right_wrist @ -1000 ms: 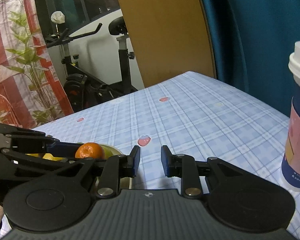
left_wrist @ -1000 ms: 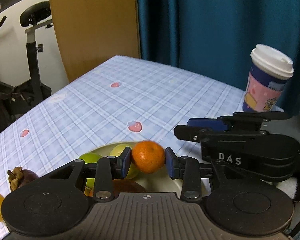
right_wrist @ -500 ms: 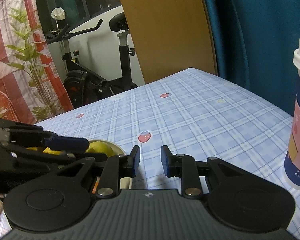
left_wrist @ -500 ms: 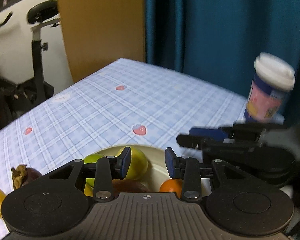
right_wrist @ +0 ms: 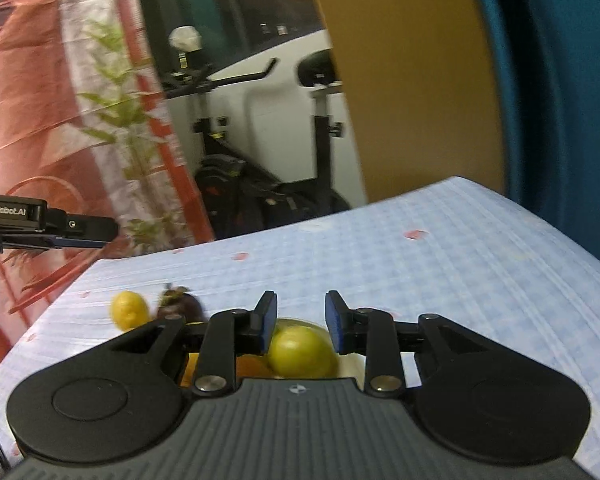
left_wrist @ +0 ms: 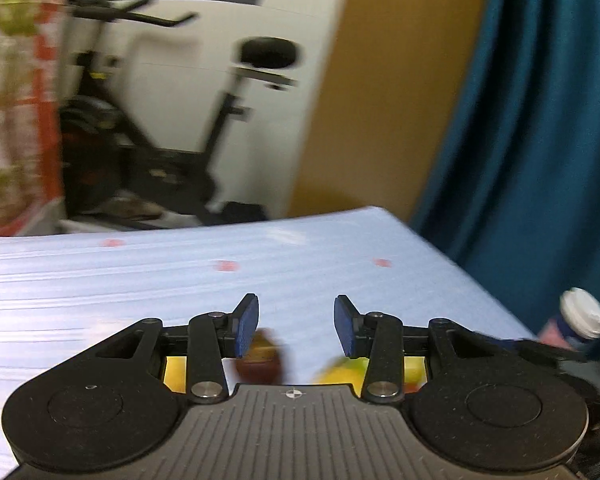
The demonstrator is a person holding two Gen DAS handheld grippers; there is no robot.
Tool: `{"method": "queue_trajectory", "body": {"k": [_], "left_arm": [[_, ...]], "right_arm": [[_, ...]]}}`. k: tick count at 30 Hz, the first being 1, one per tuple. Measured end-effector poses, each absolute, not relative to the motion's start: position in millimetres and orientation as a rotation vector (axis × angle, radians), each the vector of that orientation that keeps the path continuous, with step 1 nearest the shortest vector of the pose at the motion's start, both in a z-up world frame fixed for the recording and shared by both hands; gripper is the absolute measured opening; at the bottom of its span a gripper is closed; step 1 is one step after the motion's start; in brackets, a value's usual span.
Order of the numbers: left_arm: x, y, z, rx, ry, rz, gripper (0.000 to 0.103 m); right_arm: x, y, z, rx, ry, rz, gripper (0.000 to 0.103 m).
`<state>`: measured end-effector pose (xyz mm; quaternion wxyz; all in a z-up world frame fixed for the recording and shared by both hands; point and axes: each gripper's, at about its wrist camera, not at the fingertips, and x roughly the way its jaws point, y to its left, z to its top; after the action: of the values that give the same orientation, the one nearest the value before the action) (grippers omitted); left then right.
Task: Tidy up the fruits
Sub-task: 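Withdraw the left tool while the right tool moves to the oval orange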
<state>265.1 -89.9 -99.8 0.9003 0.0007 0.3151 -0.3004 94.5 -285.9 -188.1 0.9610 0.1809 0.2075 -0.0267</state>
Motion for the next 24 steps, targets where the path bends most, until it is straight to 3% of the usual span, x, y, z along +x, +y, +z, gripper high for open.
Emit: {"method": "queue_trajectory", "body": {"k": [7, 18, 22, 24], "left_arm": [[259.3, -27.0, -104.3, 0.010, 0.669, -0.486, 0.044], [248.5, 6.4, -139.9, -0.058, 0.738, -0.505, 0.044], [237.6, 1.9, -154.7, -0.053, 0.749, -0.531, 0.045], [234.1, -0.3, -161.1, -0.074, 0.764, -0.528, 0.052]], "right_arm": [[118.5, -236.2, -175.6, 0.289, 0.454, 0.104, 0.030], [144.3, -144.4, -184.3, 0.108, 0.585, 0.315, 0.031], [144.5, -128.4, -200.0, 0.053, 0.662, 0.355, 0.037], [144.0, -122.4, -207.6, 0.023, 0.699, 0.358, 0.041]]}}
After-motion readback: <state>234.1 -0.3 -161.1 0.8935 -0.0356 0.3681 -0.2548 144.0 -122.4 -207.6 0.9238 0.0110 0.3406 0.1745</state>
